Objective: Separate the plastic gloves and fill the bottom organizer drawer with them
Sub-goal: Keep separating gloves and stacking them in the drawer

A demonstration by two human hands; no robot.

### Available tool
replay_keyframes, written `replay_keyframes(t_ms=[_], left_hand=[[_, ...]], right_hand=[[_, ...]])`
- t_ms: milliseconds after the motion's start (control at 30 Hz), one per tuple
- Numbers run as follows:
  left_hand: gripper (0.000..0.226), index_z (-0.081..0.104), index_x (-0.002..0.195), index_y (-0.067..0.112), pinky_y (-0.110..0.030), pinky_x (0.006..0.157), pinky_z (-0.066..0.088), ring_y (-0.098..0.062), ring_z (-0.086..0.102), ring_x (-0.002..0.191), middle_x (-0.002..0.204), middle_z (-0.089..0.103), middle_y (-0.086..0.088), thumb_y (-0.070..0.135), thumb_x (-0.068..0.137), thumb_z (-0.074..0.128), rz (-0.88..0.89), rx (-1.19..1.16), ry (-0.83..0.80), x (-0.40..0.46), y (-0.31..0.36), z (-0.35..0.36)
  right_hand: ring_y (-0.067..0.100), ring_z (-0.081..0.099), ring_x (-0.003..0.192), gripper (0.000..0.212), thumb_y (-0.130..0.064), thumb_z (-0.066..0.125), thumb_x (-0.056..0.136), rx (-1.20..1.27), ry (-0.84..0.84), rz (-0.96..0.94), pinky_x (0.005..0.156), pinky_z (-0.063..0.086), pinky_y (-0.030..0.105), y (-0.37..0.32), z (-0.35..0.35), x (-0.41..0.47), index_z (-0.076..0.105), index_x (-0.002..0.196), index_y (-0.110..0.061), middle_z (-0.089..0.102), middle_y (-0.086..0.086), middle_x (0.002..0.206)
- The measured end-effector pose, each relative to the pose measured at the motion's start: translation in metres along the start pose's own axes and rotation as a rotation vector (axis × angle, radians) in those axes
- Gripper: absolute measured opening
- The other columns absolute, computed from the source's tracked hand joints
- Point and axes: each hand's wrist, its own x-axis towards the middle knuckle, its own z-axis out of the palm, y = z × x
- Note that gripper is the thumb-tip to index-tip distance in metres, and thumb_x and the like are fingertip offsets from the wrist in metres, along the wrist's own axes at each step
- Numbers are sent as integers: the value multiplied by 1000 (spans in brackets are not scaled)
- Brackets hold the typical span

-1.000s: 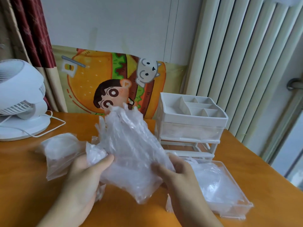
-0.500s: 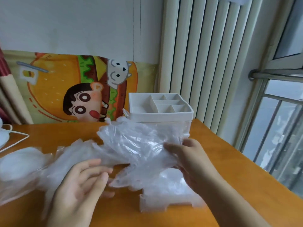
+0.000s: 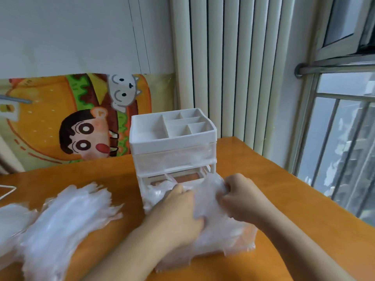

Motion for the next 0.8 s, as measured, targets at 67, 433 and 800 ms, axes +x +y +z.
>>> replay_keyframes(t_ms=[67,433,800], left_hand=[[68,41,144,32,-43,100,45,-21,42,135,142,38,9,66,87,55,-74,69,-97,6,6,9],[115,14,161,32,-34,98,52,-20,52,128,160,29,6,81,71,67,-157,-53,-320,29,5,24],[75,39,142,21,-38,86,58,-22,61,100,124,53,-4,52,76,54,-102,11,-273,27,4,31]], right_hand=[[18,30,49,24,-7,49,77,-99,53,-24,45,24,33,4,-2,1,34,61,-15,36,0,54],[20,52,76,16,-3,57,84,-296,42,88,54,40,27,14,4,5,50,87,-17,50,0,95],[20,49,115,31,-19,63,94,-429,-135,-228,85,53,28,-24,18,-20,59,125,-19,53,0,127]])
